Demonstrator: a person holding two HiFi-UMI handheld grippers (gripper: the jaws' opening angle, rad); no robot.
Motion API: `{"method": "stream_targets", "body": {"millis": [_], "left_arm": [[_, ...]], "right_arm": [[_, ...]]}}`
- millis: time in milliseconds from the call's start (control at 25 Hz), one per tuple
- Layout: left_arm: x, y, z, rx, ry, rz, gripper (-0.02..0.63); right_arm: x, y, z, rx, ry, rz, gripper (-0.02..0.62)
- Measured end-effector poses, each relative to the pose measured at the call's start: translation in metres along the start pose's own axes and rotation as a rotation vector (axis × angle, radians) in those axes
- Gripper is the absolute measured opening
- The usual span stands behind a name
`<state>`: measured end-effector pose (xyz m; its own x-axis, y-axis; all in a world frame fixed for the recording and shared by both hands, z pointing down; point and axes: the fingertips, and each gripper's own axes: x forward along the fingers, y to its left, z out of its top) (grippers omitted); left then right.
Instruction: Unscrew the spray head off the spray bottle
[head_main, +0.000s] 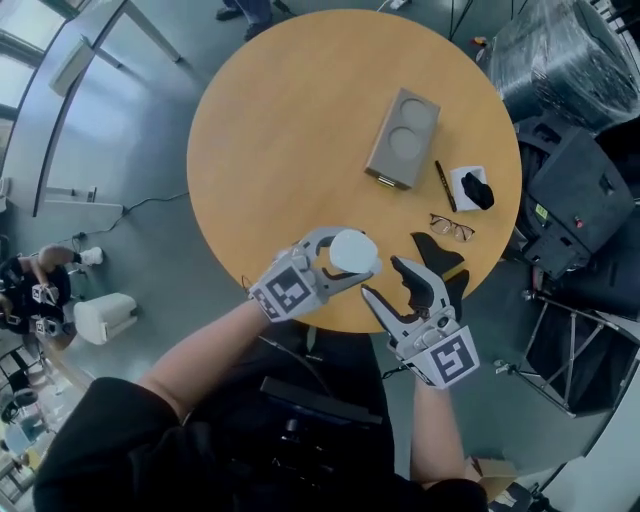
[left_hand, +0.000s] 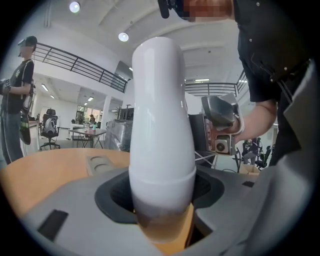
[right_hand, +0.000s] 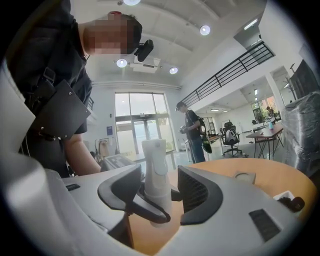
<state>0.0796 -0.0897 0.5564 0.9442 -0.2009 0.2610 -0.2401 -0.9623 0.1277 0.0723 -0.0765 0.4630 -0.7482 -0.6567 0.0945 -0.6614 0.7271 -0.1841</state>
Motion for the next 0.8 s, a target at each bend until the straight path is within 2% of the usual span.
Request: {"method": "stream_targets", "body": {"millis": [160, 360, 520, 680, 800], "left_arm": [[-0.012, -0.012, 0.032, -0.057, 0.008, 0.000, 0.301], [-0.023, -0.036, 0.054, -0.040, 0.047, -0.016, 0.301], [-0.026, -0.055, 0.072, -0.012, 0.069, -0.044, 0.301], [-0.031, -0.065, 0.079, 0.036, 0.115, -0.046, 0.301], [-0.034, -0.066, 0.081, 0.055, 0.139, -0.041, 0.301]], "right_arm": [[-0.001, 0.015, 0.032, 0.000, -0.006, 0.032, 0.256], [0.002, 0.034, 0.063, 0.005, -0.028, 0.058, 0.291], [0.014, 0.049, 0.079, 0.010, -0.004, 0.102, 0.327], [0.022, 0.056, 0.093, -0.009, 0.015, 0.129, 0.325], [0.025, 0.061, 0.099, -0.044, 0.027, 0.166, 0.272]]}}
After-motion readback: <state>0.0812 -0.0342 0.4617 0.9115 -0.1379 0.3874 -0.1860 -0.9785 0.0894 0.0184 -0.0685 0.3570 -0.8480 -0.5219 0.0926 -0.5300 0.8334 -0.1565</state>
